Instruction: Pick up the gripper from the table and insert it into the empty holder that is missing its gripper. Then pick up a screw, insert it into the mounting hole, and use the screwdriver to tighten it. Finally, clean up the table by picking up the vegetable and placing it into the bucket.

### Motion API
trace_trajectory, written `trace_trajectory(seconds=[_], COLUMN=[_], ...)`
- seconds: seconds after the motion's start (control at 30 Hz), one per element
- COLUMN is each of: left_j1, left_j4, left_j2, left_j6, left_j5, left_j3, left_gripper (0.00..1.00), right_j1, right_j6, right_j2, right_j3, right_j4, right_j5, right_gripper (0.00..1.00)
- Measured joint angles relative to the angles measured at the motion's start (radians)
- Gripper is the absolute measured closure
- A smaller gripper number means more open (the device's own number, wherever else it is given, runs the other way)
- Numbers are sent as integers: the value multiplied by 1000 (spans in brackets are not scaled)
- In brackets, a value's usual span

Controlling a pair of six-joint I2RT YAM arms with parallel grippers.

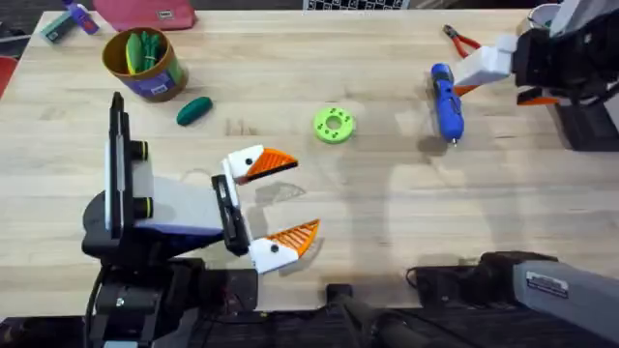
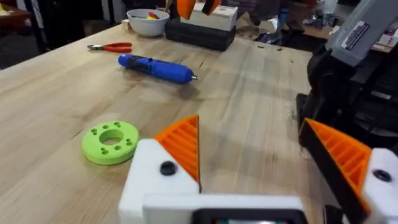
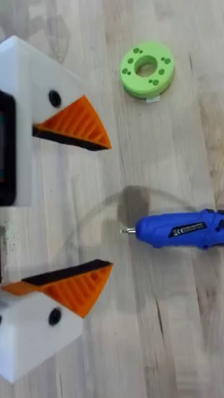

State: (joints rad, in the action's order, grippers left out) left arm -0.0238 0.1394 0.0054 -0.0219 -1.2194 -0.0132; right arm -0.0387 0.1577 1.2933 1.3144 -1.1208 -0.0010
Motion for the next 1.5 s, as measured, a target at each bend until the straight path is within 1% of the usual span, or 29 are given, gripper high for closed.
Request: trace_trajectory(seconds=[0.3, 0.5, 0.53, 0.63, 0.73, 0.77, 0.93, 1.2, 1.37, 1.5], left_j1=[0, 0, 0, 0, 0, 0, 0, 0, 0, 0], left_j4=[0, 0, 0, 0, 0, 0, 0, 0, 0, 0], left_j2=[0, 0, 0, 0, 0, 0, 0, 0, 0, 0], left_j6=[0, 0, 3, -1, -5, -7, -7, -7, -7, -7], left_j5=[0, 0, -1, 0, -1, -1, -1, -1, -1, -1], left_j3=[0, 0, 0, 0, 0, 0, 0, 0, 0, 0], left_gripper=[15, 13, 96, 563, 944, 982, 989, 991, 991, 991], right_j1=[0, 0, 0, 0, 0, 0, 0, 0, -5, -27], right_j6=[0, 0, 0, 0, 0, 0, -1, -50, -61, -65], right_j2=[59, 63, 63, 64, 81, 91, 149, 241, 315, 381], right_j3=[0, 0, 0, 0, 0, 0, 0, 0, 0, 0], right_j4=[-6, -7, -7, 8, 50, 64, 152, 342, 369, 392], right_j5=[0, 0, 0, 0, 0, 0, 0, 16, 61, 77], right_gripper=[8, 8, 8, 8, 9, 8, 8, 8, 8, 7])
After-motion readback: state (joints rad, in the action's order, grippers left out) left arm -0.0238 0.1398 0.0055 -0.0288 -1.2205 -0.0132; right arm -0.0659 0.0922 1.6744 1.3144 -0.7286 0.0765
